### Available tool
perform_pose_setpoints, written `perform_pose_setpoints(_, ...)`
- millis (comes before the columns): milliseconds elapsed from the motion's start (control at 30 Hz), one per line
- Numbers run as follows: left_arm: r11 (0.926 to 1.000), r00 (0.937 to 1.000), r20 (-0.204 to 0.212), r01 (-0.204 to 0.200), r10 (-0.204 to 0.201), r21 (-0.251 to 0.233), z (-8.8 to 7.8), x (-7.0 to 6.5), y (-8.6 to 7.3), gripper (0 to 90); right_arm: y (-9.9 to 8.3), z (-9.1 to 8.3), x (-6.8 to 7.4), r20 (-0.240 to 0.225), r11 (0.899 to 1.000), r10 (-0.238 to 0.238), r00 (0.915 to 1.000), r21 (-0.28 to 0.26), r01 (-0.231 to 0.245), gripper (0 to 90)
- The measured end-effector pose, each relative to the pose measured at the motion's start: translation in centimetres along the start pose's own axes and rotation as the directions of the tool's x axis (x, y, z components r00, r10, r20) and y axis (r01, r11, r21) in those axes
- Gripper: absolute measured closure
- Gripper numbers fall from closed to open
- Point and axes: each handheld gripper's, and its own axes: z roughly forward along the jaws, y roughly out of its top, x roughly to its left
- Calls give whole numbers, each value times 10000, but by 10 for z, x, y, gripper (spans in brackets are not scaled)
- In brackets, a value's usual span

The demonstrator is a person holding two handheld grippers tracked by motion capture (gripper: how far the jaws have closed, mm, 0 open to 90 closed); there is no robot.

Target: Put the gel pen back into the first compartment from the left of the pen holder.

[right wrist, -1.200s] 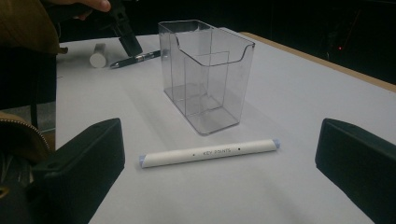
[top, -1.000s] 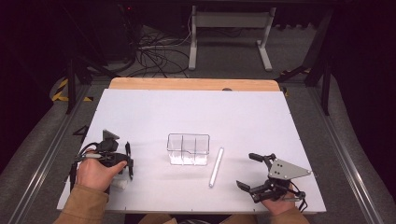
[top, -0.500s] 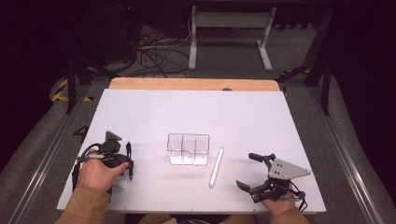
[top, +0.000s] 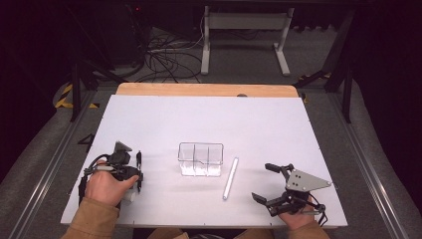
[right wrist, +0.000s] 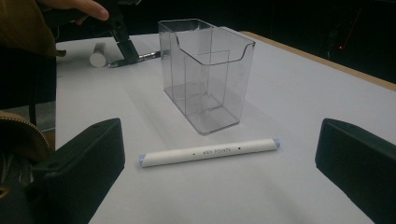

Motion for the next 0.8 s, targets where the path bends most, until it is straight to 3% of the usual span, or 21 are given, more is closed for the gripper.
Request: perform_pose_setpoints(800,9997,9996,-235,-132,127,-215,0,-4,-4,794,0,0,0,34,10000,-52,10000,46,52,21)
